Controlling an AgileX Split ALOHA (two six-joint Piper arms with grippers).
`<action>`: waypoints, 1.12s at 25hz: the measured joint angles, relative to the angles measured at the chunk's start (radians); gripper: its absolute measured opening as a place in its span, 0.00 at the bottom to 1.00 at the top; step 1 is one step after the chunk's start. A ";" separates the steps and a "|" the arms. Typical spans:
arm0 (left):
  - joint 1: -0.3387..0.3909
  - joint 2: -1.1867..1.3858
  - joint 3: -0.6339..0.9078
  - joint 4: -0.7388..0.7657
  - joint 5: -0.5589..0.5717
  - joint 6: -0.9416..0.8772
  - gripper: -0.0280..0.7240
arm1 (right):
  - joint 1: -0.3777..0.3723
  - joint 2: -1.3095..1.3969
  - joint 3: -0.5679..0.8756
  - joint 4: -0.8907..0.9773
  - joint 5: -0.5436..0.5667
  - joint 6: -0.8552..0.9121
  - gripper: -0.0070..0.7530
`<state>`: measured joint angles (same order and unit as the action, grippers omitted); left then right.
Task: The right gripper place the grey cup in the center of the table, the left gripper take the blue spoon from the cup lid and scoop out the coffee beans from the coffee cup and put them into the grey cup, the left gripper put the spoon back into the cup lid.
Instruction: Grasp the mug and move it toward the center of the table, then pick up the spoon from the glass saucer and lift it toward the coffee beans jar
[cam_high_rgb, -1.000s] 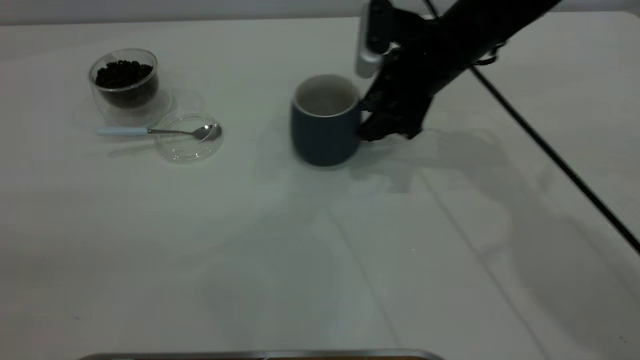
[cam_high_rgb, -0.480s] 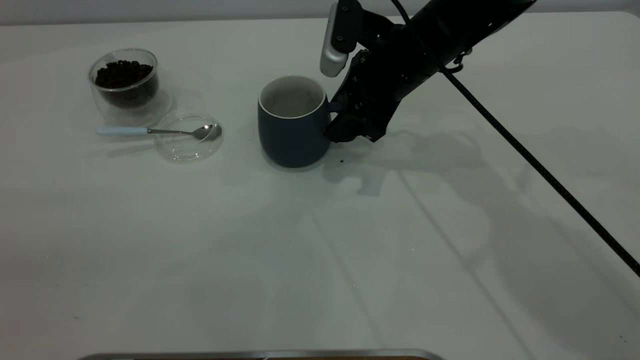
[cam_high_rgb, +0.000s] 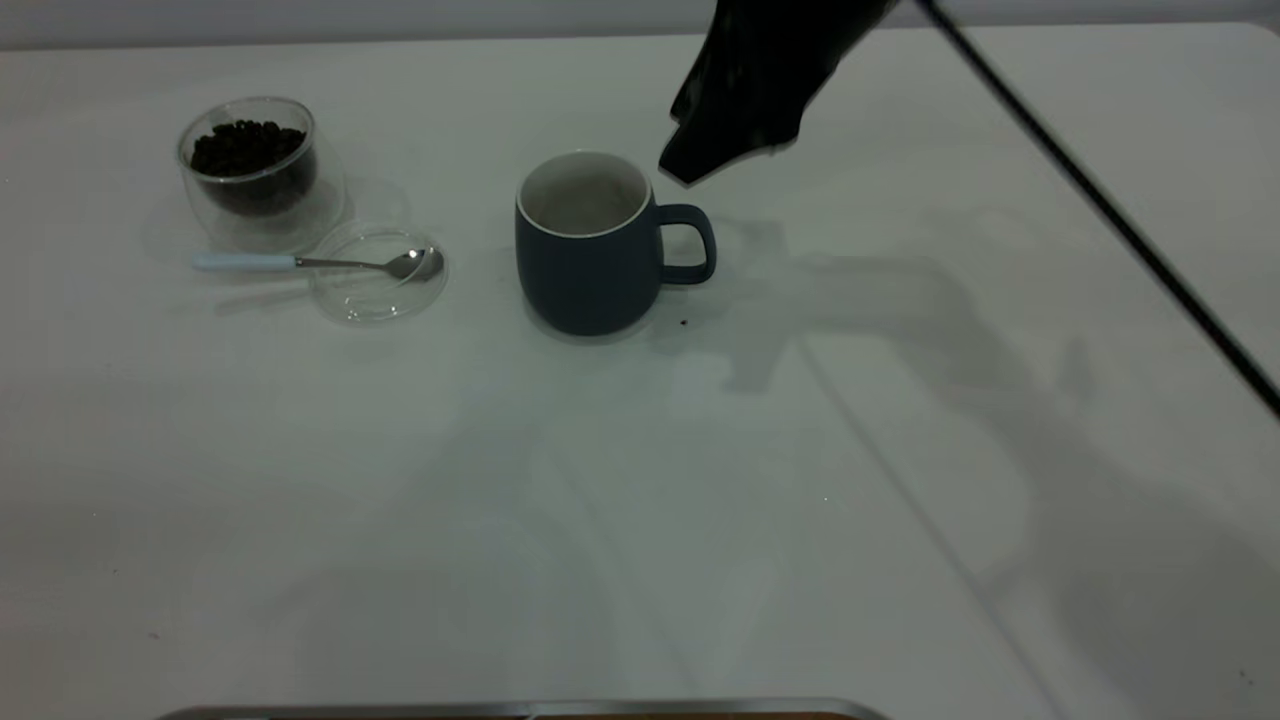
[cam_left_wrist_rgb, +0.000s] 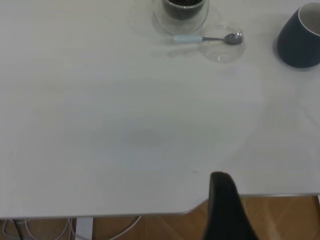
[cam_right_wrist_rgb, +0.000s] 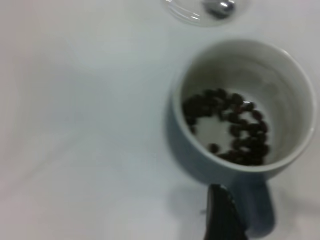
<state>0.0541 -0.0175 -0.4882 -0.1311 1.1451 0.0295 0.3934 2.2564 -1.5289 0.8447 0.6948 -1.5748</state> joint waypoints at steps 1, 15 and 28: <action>0.000 0.000 0.000 0.000 0.000 0.000 0.72 | 0.000 -0.036 0.000 -0.041 0.048 0.099 0.66; 0.000 0.000 0.000 0.000 0.000 0.001 0.72 | 0.000 -0.747 0.205 -0.418 0.516 1.217 0.56; 0.000 0.000 0.000 0.000 0.000 0.001 0.72 | 0.000 -1.506 0.954 -0.794 0.396 1.583 0.55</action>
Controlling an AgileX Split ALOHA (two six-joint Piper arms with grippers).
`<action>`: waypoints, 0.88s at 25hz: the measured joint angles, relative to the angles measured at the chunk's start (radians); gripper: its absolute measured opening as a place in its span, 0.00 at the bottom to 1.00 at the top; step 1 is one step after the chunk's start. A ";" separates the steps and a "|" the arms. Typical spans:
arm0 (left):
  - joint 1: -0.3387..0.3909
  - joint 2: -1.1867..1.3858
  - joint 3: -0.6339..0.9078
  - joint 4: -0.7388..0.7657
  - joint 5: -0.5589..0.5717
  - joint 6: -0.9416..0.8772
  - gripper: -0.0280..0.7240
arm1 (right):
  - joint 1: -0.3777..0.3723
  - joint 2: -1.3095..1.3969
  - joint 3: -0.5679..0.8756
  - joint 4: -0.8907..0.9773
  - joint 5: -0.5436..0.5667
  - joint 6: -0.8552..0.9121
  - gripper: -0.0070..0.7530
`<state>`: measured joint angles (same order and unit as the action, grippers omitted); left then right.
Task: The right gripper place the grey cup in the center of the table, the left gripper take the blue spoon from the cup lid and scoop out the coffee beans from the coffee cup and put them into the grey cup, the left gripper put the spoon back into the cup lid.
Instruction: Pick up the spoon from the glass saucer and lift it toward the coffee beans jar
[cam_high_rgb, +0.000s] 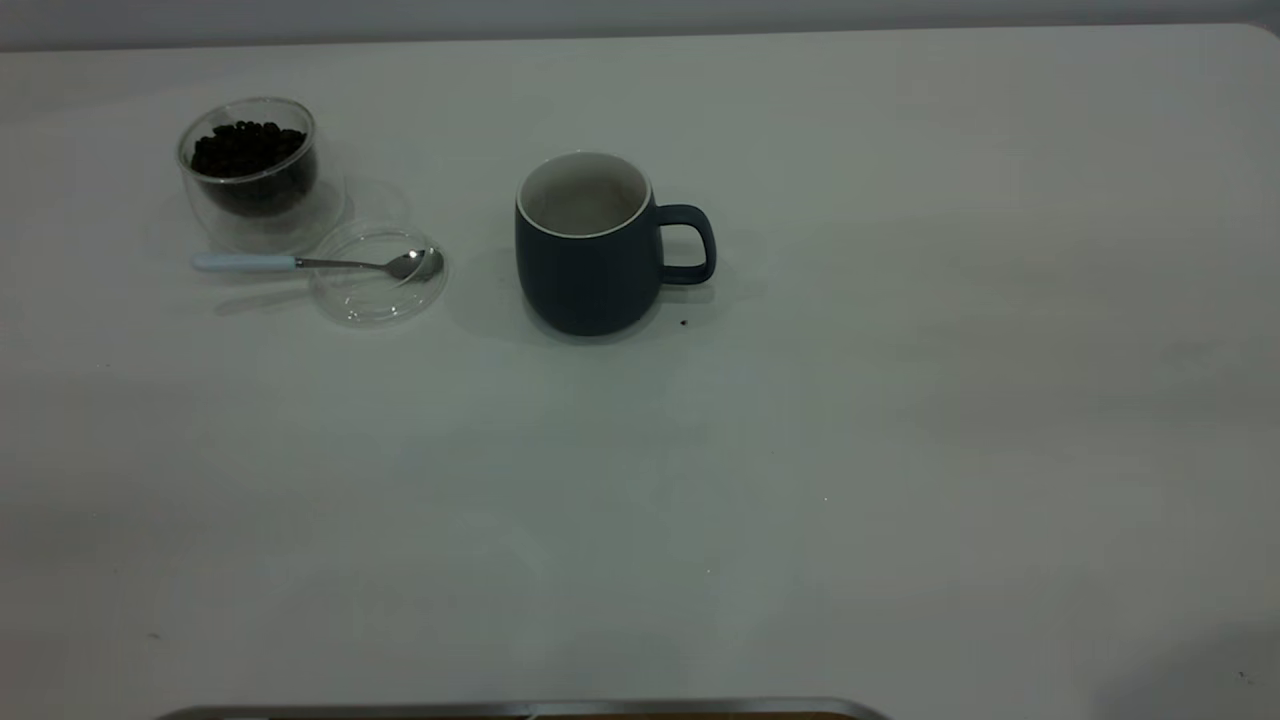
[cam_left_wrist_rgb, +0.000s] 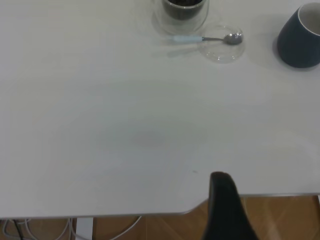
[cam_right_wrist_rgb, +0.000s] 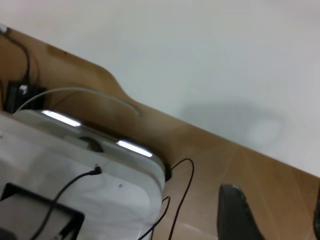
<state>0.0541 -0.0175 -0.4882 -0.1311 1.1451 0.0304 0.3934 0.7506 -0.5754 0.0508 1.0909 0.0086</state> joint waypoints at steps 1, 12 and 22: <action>0.000 0.000 0.000 0.000 0.000 0.000 0.72 | 0.000 -0.043 0.029 -0.011 -0.004 0.005 0.55; 0.000 0.000 0.000 0.000 0.000 0.000 0.72 | -0.182 -0.492 0.098 -0.060 0.008 0.017 0.55; 0.000 0.000 0.000 0.000 0.000 0.000 0.72 | -0.316 -0.755 0.098 -0.060 0.029 0.017 0.54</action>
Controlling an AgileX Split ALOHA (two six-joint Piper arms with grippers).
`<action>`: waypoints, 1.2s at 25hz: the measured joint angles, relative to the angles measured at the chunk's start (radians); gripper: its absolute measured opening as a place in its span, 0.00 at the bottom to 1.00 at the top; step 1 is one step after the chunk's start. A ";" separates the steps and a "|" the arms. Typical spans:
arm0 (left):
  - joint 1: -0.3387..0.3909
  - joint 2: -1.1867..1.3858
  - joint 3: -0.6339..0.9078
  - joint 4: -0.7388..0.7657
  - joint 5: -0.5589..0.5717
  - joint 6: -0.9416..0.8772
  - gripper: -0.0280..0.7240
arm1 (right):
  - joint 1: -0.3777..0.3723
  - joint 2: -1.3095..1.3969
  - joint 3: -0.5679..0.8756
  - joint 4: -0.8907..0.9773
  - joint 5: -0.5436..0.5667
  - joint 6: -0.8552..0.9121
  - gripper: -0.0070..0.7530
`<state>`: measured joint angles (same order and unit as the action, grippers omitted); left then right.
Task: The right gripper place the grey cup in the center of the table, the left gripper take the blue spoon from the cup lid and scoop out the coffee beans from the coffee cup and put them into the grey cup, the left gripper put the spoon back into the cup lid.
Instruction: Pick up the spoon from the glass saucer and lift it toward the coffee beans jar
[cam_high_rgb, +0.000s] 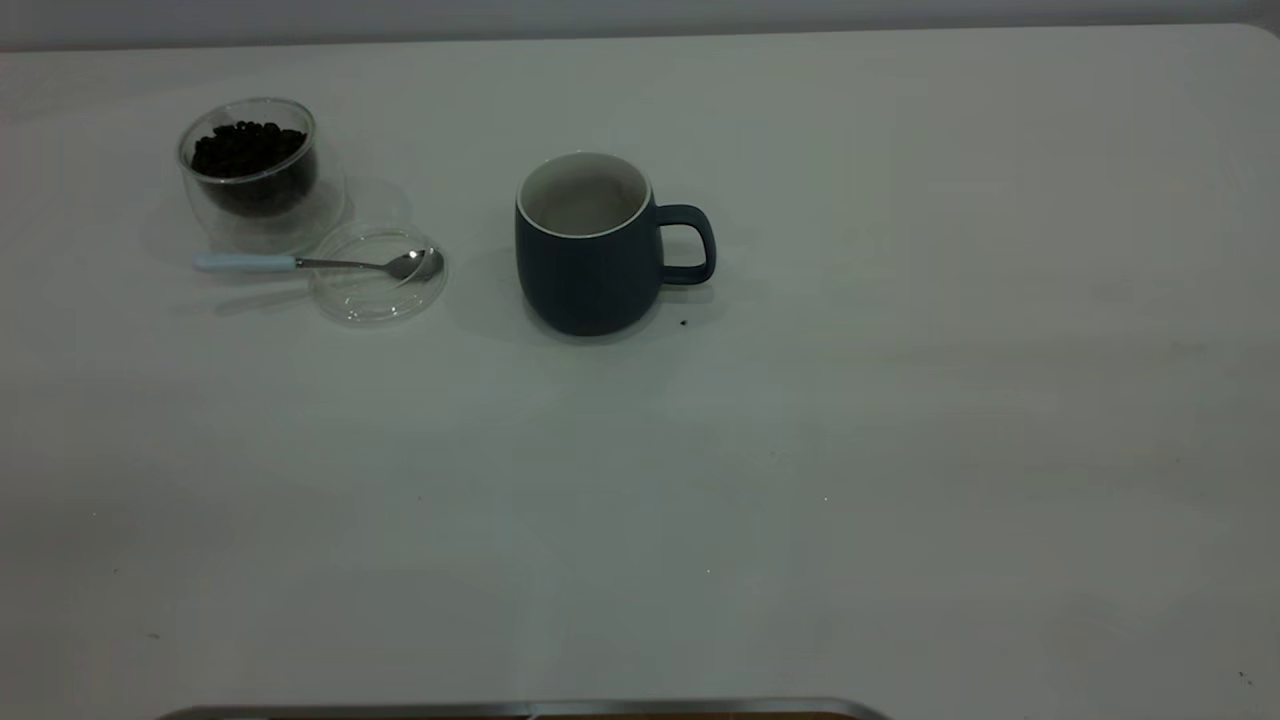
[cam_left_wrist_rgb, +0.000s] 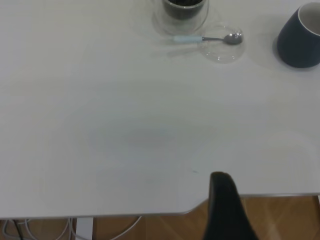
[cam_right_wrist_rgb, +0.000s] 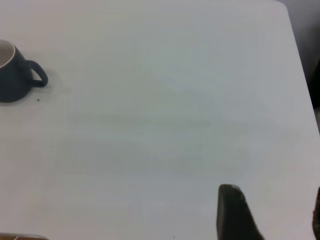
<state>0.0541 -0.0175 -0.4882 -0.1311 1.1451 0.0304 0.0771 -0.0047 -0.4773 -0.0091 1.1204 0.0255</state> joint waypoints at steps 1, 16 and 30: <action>0.000 0.000 0.000 0.000 0.000 0.000 0.72 | 0.000 0.000 0.000 0.000 0.000 0.000 0.54; 0.000 0.000 0.000 0.000 0.000 -0.001 0.72 | -0.001 0.000 0.000 0.000 0.000 0.000 0.46; 0.000 0.000 0.000 0.000 -0.009 -0.001 0.72 | -0.001 0.000 0.000 0.000 0.000 0.000 0.41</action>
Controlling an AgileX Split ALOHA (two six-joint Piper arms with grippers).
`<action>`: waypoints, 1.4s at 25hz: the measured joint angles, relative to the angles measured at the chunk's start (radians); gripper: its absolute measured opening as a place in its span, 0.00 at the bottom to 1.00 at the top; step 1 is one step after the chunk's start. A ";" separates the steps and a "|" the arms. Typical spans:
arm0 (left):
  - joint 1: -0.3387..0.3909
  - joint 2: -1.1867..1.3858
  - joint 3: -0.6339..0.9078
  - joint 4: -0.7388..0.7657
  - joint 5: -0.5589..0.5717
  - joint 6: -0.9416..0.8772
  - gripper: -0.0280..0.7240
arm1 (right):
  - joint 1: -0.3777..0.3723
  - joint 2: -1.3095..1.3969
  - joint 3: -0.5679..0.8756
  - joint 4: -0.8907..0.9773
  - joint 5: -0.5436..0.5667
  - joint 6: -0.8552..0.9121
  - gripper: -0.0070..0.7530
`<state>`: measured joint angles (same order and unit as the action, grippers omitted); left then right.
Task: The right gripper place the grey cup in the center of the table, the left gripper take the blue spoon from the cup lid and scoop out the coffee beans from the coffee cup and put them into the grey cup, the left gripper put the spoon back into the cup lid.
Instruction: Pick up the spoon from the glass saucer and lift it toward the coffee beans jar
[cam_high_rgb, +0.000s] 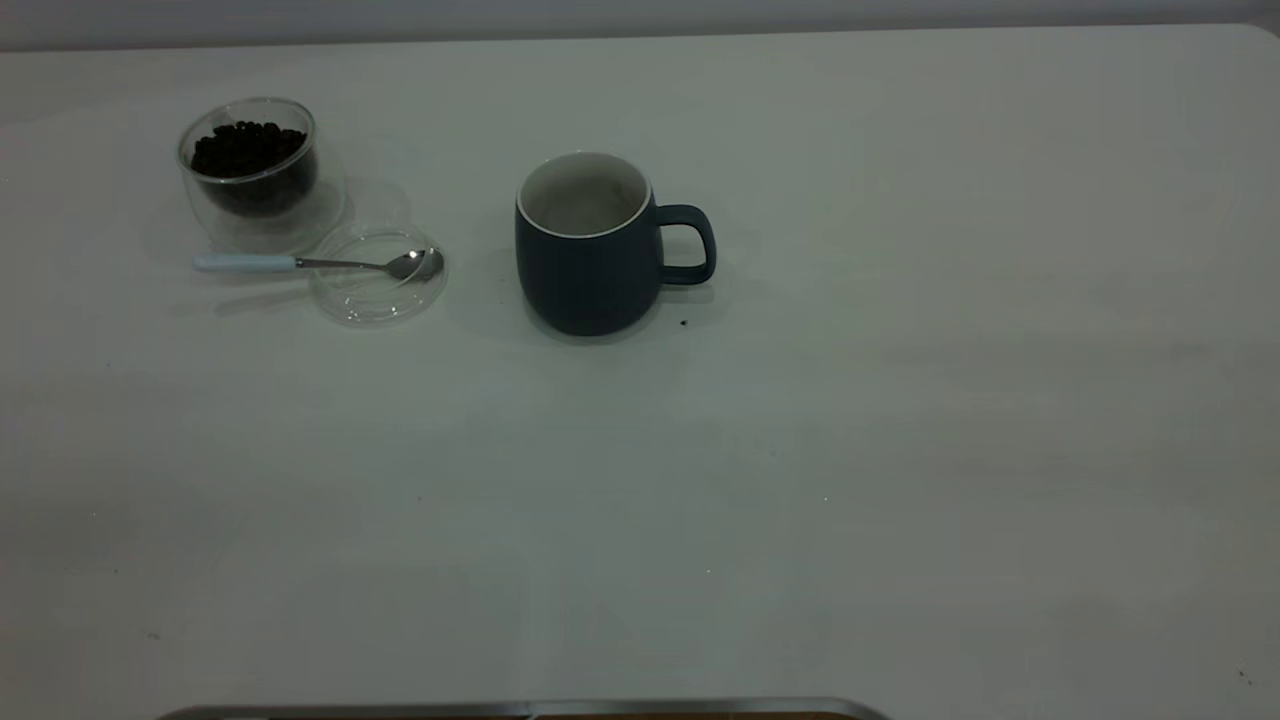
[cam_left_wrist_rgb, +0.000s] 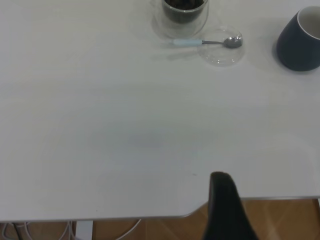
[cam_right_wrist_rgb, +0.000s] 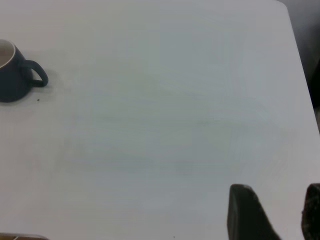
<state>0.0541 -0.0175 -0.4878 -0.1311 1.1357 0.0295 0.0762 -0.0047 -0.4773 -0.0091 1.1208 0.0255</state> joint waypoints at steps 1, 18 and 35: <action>0.000 0.000 0.000 -0.002 0.000 0.000 0.72 | 0.000 0.000 0.000 0.000 0.000 0.000 0.41; 0.001 0.886 -0.134 -0.071 -0.430 -0.086 0.72 | 0.000 0.000 0.000 0.000 0.000 0.000 0.39; 0.017 1.764 -0.716 -0.037 -0.309 0.000 0.61 | 0.000 0.000 0.000 0.000 0.001 0.000 0.39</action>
<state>0.0711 1.7467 -1.2042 -0.1681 0.8267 0.0297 0.0762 -0.0047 -0.4773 -0.0091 1.1216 0.0255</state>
